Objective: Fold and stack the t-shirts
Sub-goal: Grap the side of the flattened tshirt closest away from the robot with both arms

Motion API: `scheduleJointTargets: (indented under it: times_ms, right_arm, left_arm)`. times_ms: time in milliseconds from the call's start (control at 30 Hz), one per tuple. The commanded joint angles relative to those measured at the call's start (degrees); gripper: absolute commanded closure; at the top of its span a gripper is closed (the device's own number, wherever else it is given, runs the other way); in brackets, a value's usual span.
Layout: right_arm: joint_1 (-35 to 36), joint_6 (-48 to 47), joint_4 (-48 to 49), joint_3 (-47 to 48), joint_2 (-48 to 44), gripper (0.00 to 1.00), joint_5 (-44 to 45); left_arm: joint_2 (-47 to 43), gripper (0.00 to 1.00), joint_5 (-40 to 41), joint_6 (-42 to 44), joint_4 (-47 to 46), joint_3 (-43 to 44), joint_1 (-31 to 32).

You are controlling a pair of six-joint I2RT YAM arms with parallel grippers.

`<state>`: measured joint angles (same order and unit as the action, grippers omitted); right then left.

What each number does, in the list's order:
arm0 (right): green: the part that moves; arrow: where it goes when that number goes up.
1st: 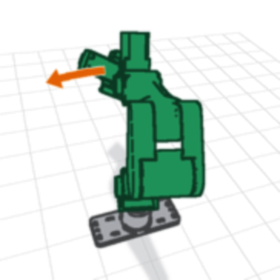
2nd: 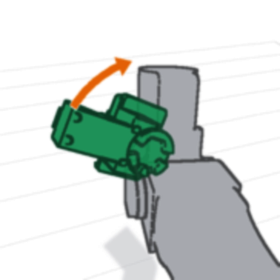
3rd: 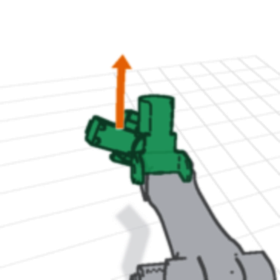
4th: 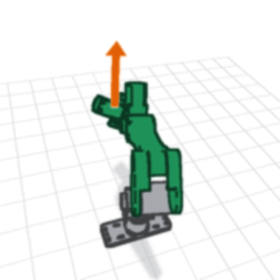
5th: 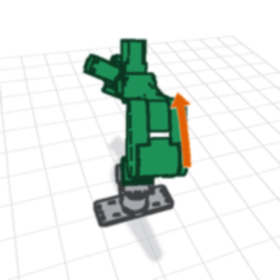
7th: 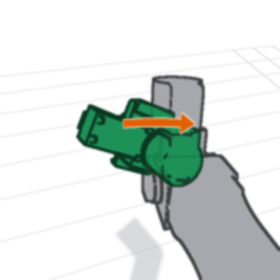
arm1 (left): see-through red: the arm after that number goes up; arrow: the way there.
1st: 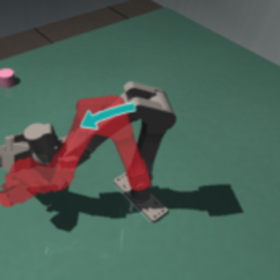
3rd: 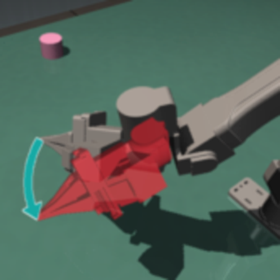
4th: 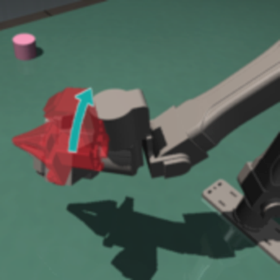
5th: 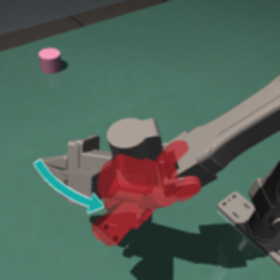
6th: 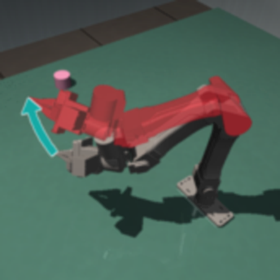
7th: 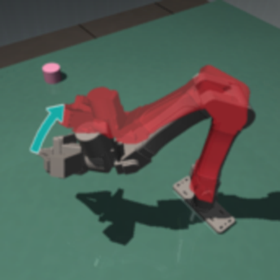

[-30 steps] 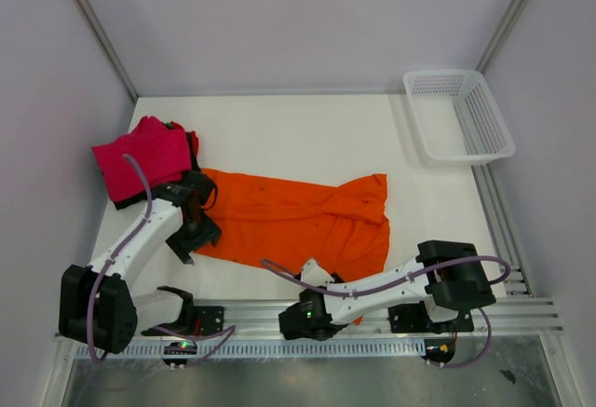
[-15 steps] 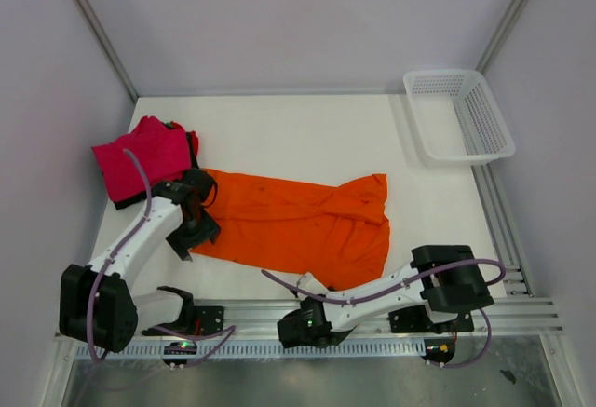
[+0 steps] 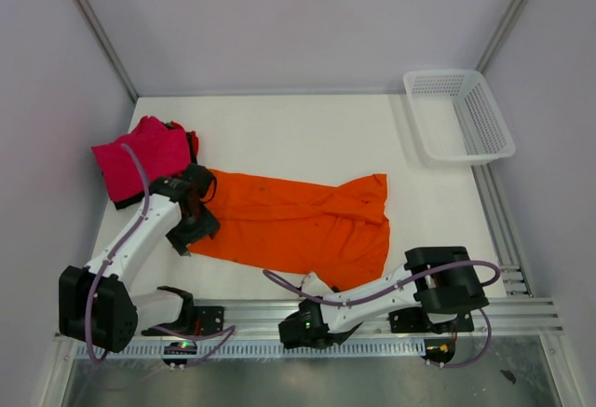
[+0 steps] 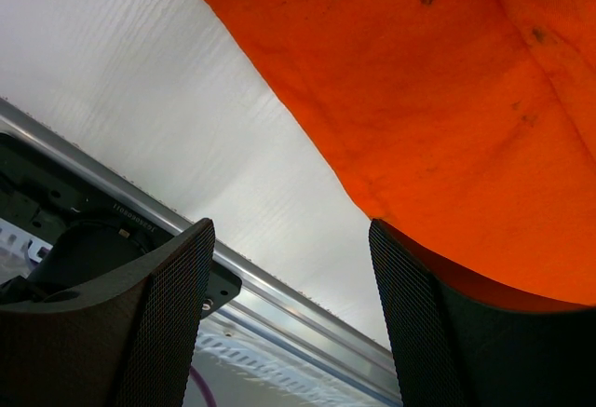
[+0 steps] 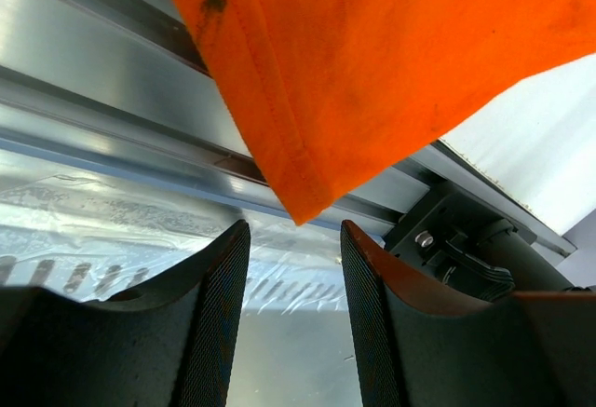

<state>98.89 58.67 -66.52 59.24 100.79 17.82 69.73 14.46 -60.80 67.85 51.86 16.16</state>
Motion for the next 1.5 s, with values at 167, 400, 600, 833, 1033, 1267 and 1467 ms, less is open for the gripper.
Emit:
scheduleJointTargets:
  times_ms: [167, 400, 600, 833, 1033, 1267, 1467]
  right_arm:
    - [-0.1, 4.7, 1.0, -0.4, 1.9, 0.51, 4.1]
    - [-0.5, 4.8, 3.1, -2.1, 2.6, 0.52, 6.0]
    - [-0.6, 3.7, 4.9, -2.1, 4.1, 0.52, 5.8]
    - [-0.7, 4.0, 5.7, -3.4, 3.7, 0.52, 4.9]
    - [-0.7, 2.9, 7.9, -4.8, 2.7, 0.80, 3.2]
    - [-0.7, 2.0, 9.8, -5.1, 2.5, 0.93, 2.5]
    - [-0.7, 2.5, 9.0, -4.8, 1.3, 0.97, 3.6]
  left_arm:
    - [-1.1, 0.30, 0.5, -0.1, 0.3, 0.8, 0.2]
    - [-3.2, 0.30, 0.3, -1.1, 0.5, 0.5, 0.2]
    - [-4.1, 0.30, 0.5, -1.3, 1.2, 0.6, 0.2]
    - [-4.3, 0.30, 0.8, -1.5, 1.5, 1.3, 0.2]
    - [-4.5, 0.30, 1.1, -1.5, 2.0, 2.1, 0.2]
    - [-5.8, 0.30, 2.0, -1.7, 3.0, 1.8, 0.2]
    - [-6.1, 0.30, 2.0, -1.4, 3.2, 0.2, 0.2]
